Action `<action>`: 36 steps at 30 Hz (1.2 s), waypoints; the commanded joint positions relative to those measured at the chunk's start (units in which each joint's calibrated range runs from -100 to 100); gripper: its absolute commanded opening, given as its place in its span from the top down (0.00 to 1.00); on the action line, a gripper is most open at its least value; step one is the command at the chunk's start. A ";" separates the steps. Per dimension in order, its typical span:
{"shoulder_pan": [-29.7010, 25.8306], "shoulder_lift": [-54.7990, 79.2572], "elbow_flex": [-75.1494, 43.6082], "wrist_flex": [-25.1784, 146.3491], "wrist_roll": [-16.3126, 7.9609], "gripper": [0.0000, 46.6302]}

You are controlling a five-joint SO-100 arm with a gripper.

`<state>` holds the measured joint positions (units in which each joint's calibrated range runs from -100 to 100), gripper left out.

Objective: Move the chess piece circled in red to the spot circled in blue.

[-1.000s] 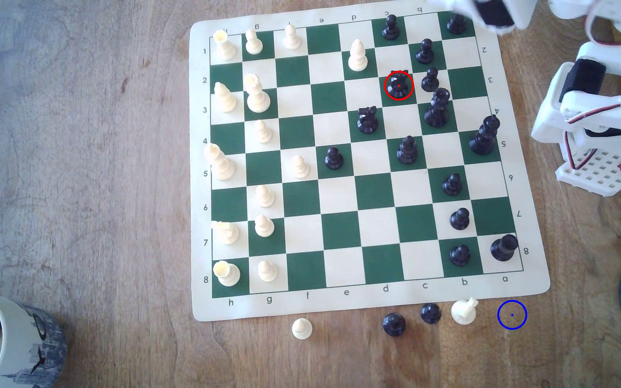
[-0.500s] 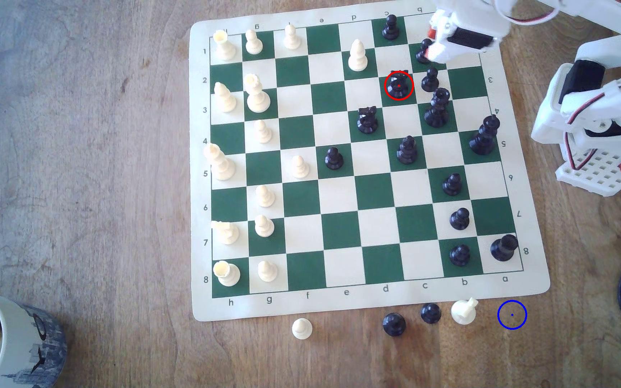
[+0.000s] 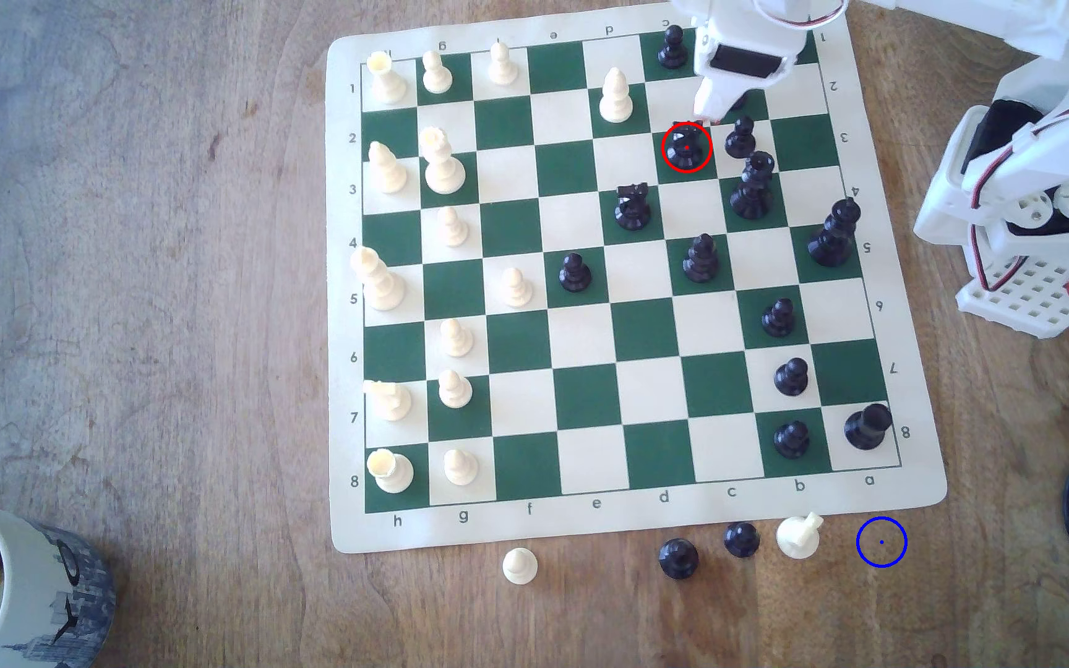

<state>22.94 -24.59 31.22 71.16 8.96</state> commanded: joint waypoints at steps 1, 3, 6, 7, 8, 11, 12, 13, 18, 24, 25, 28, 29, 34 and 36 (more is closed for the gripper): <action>-0.45 0.57 -4.48 -1.05 0.44 0.56; -0.60 1.08 -4.30 -1.46 0.59 0.55; -0.84 2.35 -3.84 -2.52 0.78 0.58; -0.84 2.86 -3.66 -2.93 0.78 0.59; -0.84 3.28 -3.30 -3.51 0.78 0.60; -0.76 4.98 -2.67 -5.23 0.78 0.61; -0.76 5.24 -2.67 -5.39 0.78 0.62; -0.84 6.00 -2.67 -5.64 0.78 0.64; -1.07 7.78 0.24 -8.99 0.83 0.67; -0.92 9.23 2.50 -10.96 0.78 0.66; -0.76 9.40 2.95 -11.37 0.78 0.66; -0.68 9.65 4.50 -12.11 0.78 0.66; -0.68 9.74 4.86 -12.43 0.68 0.66; -1.15 10.33 6.40 -13.42 -0.20 0.70; -1.31 10.75 6.40 -13.99 -0.59 0.71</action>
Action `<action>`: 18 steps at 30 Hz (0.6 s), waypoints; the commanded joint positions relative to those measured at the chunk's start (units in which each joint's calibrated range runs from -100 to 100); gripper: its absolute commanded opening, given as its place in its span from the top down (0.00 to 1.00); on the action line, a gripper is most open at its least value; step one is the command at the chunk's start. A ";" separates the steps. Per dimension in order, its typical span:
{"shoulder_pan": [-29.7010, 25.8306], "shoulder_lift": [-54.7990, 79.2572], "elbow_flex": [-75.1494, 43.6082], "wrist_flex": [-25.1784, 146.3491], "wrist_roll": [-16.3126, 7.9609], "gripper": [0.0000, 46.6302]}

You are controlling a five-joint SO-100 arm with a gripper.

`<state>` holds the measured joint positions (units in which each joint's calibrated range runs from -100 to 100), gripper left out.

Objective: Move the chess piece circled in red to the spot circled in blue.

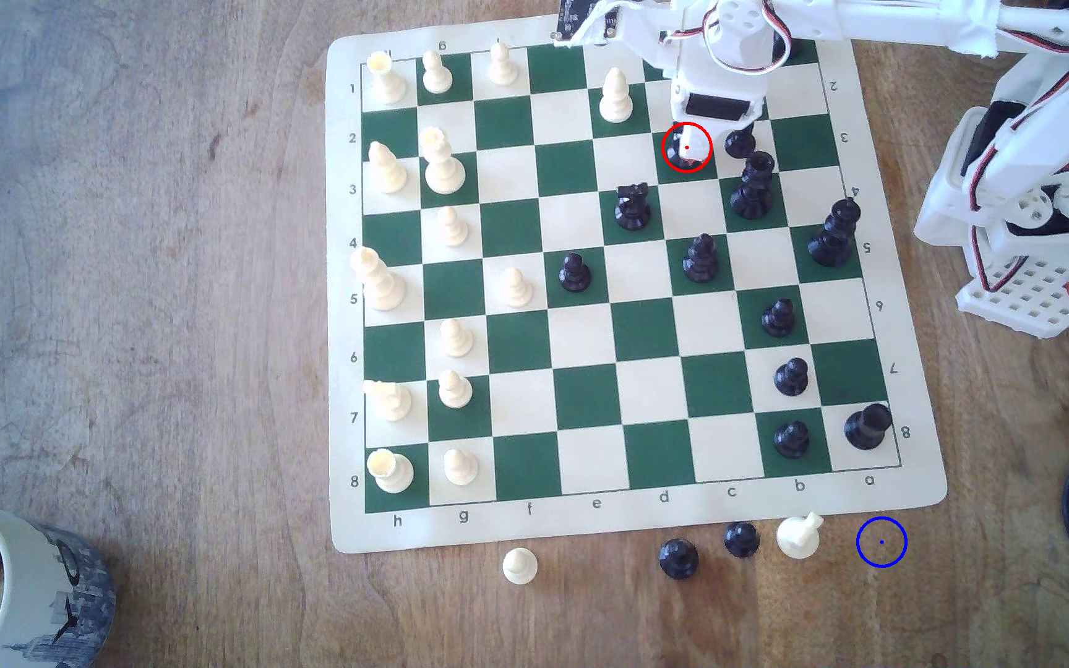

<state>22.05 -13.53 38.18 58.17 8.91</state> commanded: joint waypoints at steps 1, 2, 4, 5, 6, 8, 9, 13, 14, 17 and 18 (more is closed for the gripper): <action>-0.58 -0.22 -0.56 -1.16 -0.68 0.71; -0.74 -0.05 -0.56 -1.33 -0.83 0.71; -1.36 0.54 -0.56 -1.41 -1.51 0.72; -1.60 0.71 -0.56 -1.66 -1.86 0.72; -1.67 0.71 -0.56 -1.98 -2.15 0.72; -2.07 0.71 -0.56 -2.15 -2.44 0.72; -2.14 0.71 -0.56 -2.07 -2.49 0.73; -2.46 0.88 -0.56 -2.07 -2.88 0.75; -2.46 0.97 -0.56 -2.07 -2.93 0.77; -2.61 0.97 -0.56 -1.90 -2.98 0.88; -2.69 0.97 -0.56 -1.90 -2.98 0.89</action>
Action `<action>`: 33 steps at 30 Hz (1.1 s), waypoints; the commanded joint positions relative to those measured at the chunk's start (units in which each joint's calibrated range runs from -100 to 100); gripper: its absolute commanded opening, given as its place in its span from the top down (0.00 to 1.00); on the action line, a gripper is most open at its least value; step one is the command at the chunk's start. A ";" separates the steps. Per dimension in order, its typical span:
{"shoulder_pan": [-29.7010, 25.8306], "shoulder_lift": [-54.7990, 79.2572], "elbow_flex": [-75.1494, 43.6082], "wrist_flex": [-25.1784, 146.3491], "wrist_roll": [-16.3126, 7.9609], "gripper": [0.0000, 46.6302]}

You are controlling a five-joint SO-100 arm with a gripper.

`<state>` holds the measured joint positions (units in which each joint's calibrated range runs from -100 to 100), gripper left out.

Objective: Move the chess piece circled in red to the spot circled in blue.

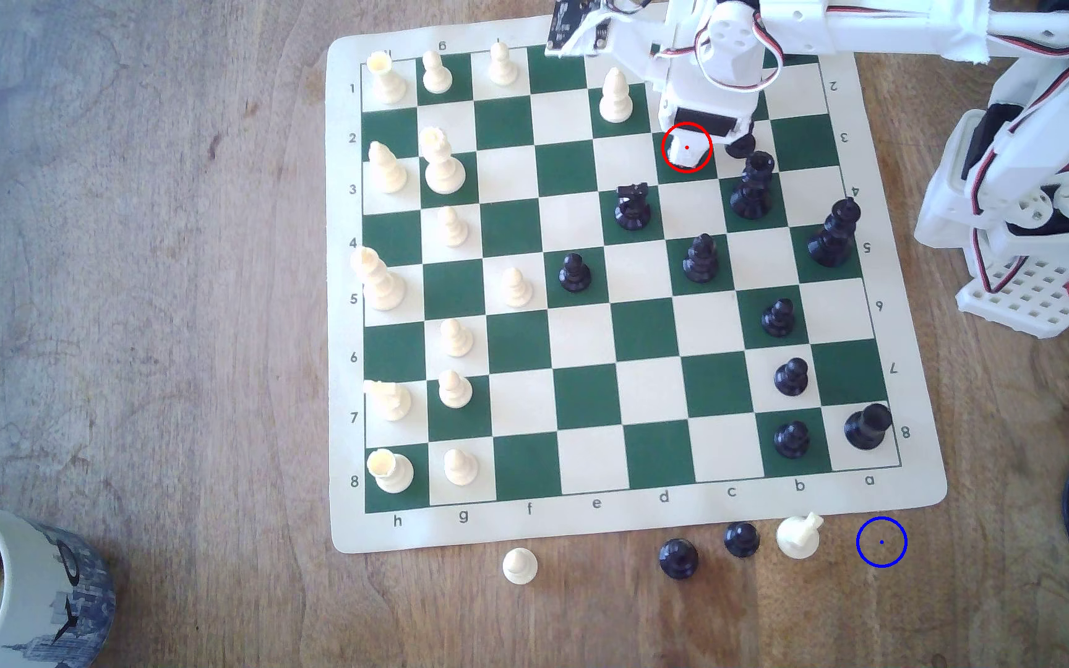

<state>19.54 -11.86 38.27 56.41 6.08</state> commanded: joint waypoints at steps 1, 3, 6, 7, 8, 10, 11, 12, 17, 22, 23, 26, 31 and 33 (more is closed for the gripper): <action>-0.18 -0.71 -0.65 -0.23 -0.15 0.90; -0.18 -0.71 -0.65 -0.23 -0.05 0.90; -0.34 -0.96 -0.65 0.10 0.00 0.95; -0.42 -1.05 -0.65 0.26 -0.05 0.97; -0.58 -1.30 -0.65 0.26 -0.10 0.99; -0.65 -1.81 -0.65 0.34 -0.15 0.99; -0.65 -2.07 -0.65 0.34 -0.15 0.99; -0.65 -2.75 -0.74 0.67 -0.15 0.99; -1.36 -9.03 -5.36 8.78 -0.44 0.99; -4.64 -19.72 -10.98 20.00 -1.07 0.99; -5.58 -21.51 -11.62 21.72 -1.17 0.99; -11.21 -28.64 -12.07 27.45 -2.10 0.99; -22.71 -33.39 -11.80 31.96 -5.27 0.99; -27.48 -33.81 -11.53 32.61 -6.40 0.99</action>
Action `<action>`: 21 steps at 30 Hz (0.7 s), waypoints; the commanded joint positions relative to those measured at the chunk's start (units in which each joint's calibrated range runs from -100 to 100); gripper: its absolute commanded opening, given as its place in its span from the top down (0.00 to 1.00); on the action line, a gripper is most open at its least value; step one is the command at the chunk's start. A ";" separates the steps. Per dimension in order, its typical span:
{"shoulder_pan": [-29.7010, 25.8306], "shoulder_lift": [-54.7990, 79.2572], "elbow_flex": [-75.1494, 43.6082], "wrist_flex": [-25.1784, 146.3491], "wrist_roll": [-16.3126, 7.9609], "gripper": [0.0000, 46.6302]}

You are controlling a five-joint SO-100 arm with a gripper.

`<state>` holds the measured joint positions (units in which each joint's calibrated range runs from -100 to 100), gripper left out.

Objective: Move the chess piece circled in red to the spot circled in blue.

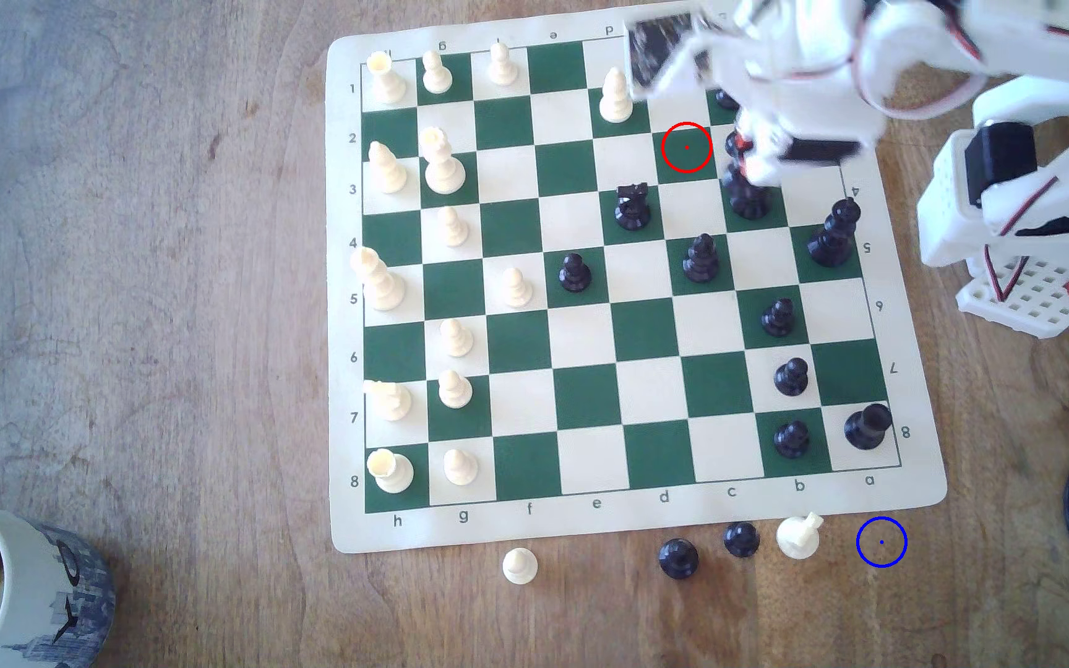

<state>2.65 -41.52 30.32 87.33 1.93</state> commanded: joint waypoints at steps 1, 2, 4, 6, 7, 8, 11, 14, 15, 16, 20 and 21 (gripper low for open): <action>-15.21 -4.15 -3.48 1.86 -3.22 0.99; -17.40 -4.15 -3.39 1.86 -3.81 0.99; -20.14 -3.64 -3.39 0.88 -4.20 0.99; -22.64 -4.07 -1.67 -2.32 -4.25 0.99; -23.50 -3.56 -1.67 -2.48 -4.25 0.99; -24.52 -3.05 -1.58 -2.48 -4.25 0.99; -28.51 -1.10 -0.40 -2.56 -4.79 0.99; -31.09 -1.18 2.59 -5.68 -5.52 0.99; -31.79 -1.18 2.95 -6.25 -5.52 0.99; -32.57 -1.01 3.04 -6.74 -5.52 0.99; -37.34 1.62 3.04 -8.87 -5.52 0.99; -38.36 1.87 3.50 -9.69 -5.52 0.99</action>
<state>-31.64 -40.76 34.30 80.08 -3.49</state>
